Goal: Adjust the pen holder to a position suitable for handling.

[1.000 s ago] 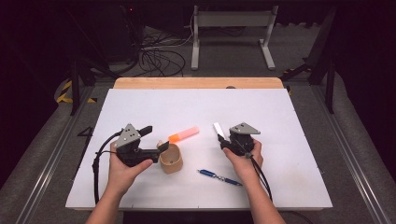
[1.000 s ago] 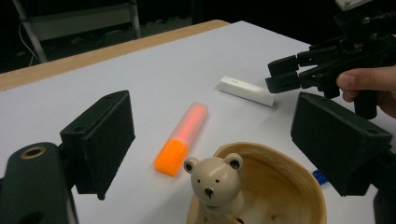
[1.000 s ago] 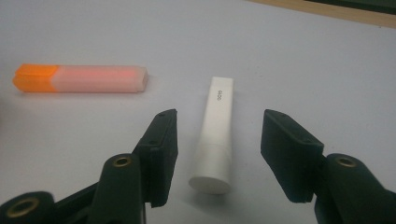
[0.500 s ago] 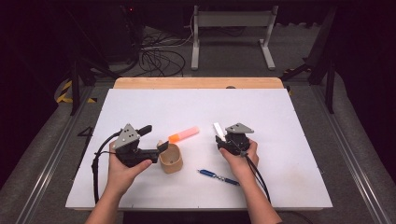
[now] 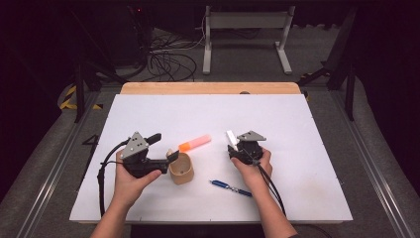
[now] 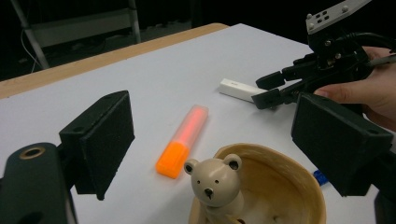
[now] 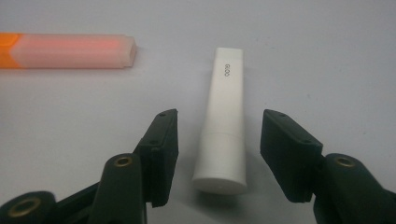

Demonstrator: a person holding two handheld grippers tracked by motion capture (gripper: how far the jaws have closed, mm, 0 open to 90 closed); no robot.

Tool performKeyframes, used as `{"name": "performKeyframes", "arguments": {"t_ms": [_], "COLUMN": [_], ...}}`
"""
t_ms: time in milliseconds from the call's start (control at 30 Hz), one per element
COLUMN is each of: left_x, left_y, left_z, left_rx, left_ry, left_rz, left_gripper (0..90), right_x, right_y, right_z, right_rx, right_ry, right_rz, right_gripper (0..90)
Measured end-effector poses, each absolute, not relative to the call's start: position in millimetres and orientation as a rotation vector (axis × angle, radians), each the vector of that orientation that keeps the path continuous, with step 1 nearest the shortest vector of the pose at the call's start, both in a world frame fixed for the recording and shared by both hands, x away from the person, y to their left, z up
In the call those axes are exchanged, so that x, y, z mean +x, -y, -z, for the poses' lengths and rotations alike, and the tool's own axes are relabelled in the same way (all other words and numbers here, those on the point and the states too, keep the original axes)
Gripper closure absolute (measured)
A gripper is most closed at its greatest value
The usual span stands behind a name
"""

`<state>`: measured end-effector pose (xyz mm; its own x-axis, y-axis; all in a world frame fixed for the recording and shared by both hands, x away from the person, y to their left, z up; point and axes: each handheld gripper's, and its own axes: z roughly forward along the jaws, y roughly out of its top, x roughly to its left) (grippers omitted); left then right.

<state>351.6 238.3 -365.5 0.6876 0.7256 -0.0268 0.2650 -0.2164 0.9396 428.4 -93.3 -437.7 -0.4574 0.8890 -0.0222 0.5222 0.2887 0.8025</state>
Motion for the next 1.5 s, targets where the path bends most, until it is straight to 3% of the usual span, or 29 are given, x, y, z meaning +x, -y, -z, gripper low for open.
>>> {"name": "performKeyframes", "arguments": {"t_ms": [933, 1300, 1500], "left_x": [351.8, 351.3, 350.5], "left_y": [-238.9, -238.7, -237.5], "left_z": [365.9, 365.6, 365.2], "left_rx": [1.789, 1.794, 1.794], "left_ry": [-0.801, -0.795, -0.789], "left_rz": [-0.513, -0.510, -0.511], "left_gripper": [15.2, 16.0, 17.0], "right_x": [434.5, 431.3, 430.6], "right_y": [89.9, 87.9, 86.4], "right_z": [439.1, 439.3, 439.5], "right_rx": [1.333, 1.341, 1.347], "right_ry": [-2.090, -2.077, -2.069], "right_rz": [-0.980, -0.970, -0.967], "right_gripper": [51.8, 66.6, 67.8]}}
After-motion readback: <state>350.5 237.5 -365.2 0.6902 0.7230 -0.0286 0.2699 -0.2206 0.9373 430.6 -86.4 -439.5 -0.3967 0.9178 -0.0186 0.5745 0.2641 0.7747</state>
